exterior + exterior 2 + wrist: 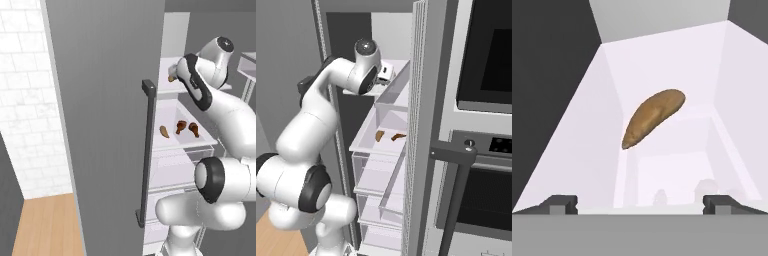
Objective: Place one sweet potato and one chicken drumstick in each tupperware on the nearby counter, to pack two identical lunches.
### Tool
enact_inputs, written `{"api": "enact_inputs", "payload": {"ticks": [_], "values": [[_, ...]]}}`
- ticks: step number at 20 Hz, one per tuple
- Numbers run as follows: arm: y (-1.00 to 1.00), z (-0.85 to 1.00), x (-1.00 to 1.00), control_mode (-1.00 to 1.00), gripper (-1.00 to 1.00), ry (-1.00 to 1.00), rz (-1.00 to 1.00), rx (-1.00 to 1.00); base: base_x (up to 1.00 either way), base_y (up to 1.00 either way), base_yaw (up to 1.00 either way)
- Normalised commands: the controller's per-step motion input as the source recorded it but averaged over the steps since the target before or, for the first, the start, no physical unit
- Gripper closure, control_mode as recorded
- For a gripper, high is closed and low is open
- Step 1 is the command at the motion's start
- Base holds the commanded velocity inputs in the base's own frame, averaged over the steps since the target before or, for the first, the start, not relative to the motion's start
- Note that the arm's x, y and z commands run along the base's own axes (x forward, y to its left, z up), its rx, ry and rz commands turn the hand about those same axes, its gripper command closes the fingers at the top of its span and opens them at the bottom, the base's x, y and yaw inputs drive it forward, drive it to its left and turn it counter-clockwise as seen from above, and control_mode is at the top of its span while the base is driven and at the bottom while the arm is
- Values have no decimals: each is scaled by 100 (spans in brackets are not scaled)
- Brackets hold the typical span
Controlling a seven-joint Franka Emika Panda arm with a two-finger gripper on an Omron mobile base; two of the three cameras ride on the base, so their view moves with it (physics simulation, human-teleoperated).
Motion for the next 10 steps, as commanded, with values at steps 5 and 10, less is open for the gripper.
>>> {"api": "enact_inputs", "payload": {"ticks": [5, 10], "values": [[-12, -1, 50, -100, -100, 0, 0, 0, 0, 0, 0], [-13, -5, 56, -100, -100, 0, 1, 0, 0, 0, 0]]}}
